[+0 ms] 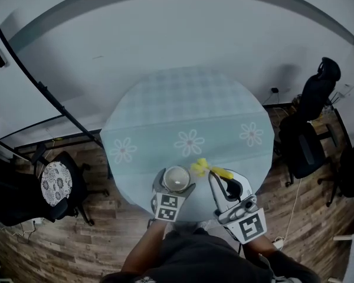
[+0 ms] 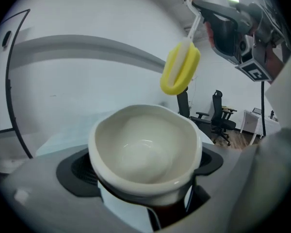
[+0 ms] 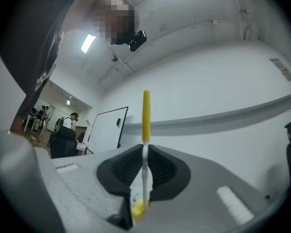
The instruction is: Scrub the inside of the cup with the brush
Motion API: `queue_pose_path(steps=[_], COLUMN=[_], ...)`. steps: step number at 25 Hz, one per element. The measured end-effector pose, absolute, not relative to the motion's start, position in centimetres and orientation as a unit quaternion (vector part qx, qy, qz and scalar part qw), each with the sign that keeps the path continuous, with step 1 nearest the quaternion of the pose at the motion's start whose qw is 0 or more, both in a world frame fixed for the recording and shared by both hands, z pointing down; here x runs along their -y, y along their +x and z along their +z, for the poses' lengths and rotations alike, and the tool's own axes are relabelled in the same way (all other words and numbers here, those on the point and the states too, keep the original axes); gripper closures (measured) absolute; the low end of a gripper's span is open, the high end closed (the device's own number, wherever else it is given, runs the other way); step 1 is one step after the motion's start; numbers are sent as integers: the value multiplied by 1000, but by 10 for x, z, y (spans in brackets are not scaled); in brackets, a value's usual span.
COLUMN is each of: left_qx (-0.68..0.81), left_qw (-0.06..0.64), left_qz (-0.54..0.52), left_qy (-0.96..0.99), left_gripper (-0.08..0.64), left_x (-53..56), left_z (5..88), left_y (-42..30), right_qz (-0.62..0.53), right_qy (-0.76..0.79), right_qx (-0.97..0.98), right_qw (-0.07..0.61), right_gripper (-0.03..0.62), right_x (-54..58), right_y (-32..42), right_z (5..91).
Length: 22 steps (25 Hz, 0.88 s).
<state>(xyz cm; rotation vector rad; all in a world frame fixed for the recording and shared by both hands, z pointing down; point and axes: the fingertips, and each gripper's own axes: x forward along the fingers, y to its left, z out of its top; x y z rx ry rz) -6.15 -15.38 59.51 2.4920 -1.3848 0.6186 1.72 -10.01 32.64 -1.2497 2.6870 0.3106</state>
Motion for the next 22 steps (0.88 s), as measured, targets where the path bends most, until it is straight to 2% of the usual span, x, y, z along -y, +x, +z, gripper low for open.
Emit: queue_pose_path(steps=[11, 22], left_qx=[499, 503], left_qw=[157, 192], left_qz=[218, 229], left_qy=[824, 811], left_gripper=[-3, -3], left_x=[156, 157], left_z=[651, 708], left_y=[-71, -65], right_qz=[44, -16], right_qy=[-489, -510], right_qx=[-869, -859], right_qw=[51, 32], right_gripper=[556, 557], right_x=[130, 152], right_y=[67, 87], right_z=[405, 468])
